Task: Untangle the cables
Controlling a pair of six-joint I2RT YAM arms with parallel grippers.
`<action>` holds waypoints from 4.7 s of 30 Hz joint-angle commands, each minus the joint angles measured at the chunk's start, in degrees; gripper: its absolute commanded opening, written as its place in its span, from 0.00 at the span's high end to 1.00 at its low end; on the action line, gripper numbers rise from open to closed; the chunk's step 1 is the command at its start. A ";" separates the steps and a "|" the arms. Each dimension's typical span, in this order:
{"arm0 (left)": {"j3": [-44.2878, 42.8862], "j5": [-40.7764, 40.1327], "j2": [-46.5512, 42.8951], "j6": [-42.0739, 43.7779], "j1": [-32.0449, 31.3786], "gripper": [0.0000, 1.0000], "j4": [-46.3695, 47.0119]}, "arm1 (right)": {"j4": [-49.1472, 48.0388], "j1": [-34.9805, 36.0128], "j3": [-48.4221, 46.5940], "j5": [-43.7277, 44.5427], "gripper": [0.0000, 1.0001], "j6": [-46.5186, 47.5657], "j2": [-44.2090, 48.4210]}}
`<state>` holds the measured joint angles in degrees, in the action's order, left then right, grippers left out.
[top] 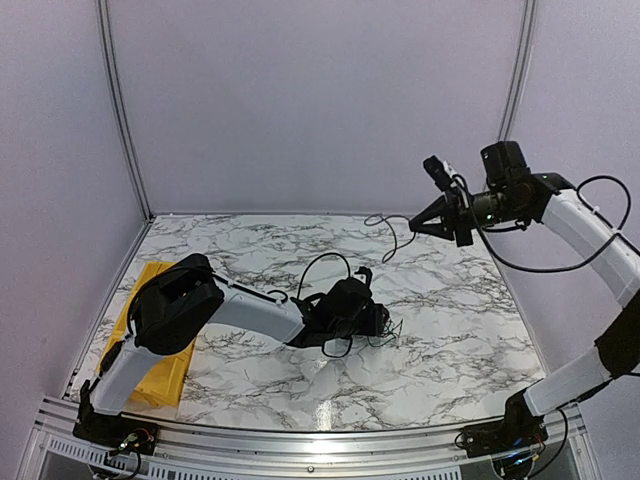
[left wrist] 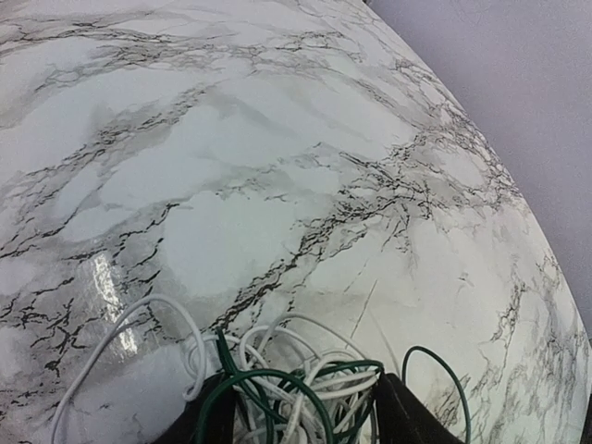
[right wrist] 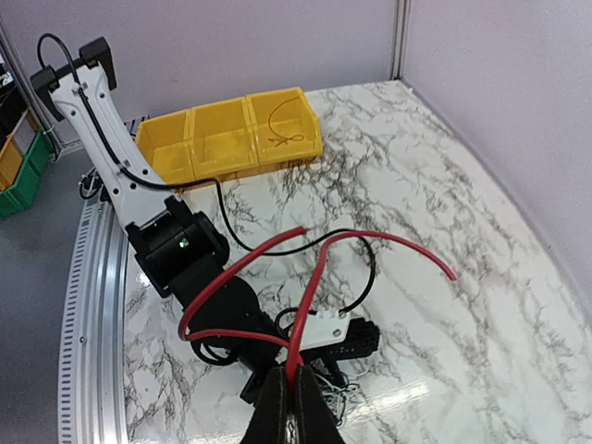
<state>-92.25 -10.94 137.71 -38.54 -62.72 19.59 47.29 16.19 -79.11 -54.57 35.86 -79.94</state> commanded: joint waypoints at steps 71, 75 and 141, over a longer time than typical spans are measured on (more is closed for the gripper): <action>7.44 8.97 -20.06 6.83 -3.73 0.29 -0.88 | -35.31 -6.63 43.86 11.33 1.00 -15.57 21.62; 2.26 12.28 -15.44 5.93 -3.73 0.32 -0.79 | -35.09 -6.60 43.78 10.91 1.00 -15.51 21.83; 29.00 -27.38 -71.37 27.61 25.44 1.00 -61.59 | -31.42 -18.16 43.70 12.90 0.41 -7.60 21.26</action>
<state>-64.86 -40.14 66.28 -9.58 -40.16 -40.62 14.74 -1.74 -33.87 -41.30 27.24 -58.61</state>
